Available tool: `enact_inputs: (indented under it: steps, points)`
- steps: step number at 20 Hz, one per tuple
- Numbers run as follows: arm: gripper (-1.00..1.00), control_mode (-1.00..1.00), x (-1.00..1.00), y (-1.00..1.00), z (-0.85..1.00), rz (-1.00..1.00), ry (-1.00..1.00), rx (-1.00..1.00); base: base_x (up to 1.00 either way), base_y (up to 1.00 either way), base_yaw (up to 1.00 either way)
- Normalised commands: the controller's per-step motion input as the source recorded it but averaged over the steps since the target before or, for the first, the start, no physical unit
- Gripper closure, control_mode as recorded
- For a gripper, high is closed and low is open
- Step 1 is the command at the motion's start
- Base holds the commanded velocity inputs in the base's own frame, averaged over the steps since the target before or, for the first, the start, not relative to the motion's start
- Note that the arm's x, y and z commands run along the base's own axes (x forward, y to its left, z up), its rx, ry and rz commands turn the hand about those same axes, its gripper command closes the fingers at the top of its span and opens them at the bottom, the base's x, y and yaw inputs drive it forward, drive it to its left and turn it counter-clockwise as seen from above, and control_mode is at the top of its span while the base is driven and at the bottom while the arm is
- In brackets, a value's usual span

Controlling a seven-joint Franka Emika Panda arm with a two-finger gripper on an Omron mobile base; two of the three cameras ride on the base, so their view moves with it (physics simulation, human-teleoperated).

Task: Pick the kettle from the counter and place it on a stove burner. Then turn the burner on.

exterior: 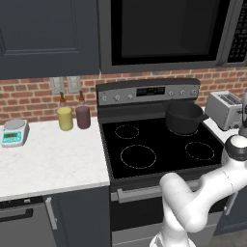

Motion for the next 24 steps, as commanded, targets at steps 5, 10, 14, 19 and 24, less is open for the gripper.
enact_inputs:
  steps: [5, 10, 14, 19, 24]
  points:
    - [1.0, -1.0, -0.23, -0.12, 0.0, 0.0, -0.06, 0.0, 0.0, 0.0, 0.0]
    - [1.0, -1.0, -0.42, -0.01, 0.17, 0.0, -0.25, 0.01, 0.0, 0.0, 0.0]
    - [1.0, -1.0, -0.52, 0.08, 0.35, -0.01, -0.36, 0.07, 0.0, 0.0, 0.0]
    - [1.0, -1.0, -0.6, 0.57, 0.32, -0.01, -0.35, 0.06, 0.0, 0.0, 0.0]
    - [1.0, -1.0, -0.77, 0.98, 0.28, 0.0, -0.07, 0.01, 0.0, 0.0, 0.0]
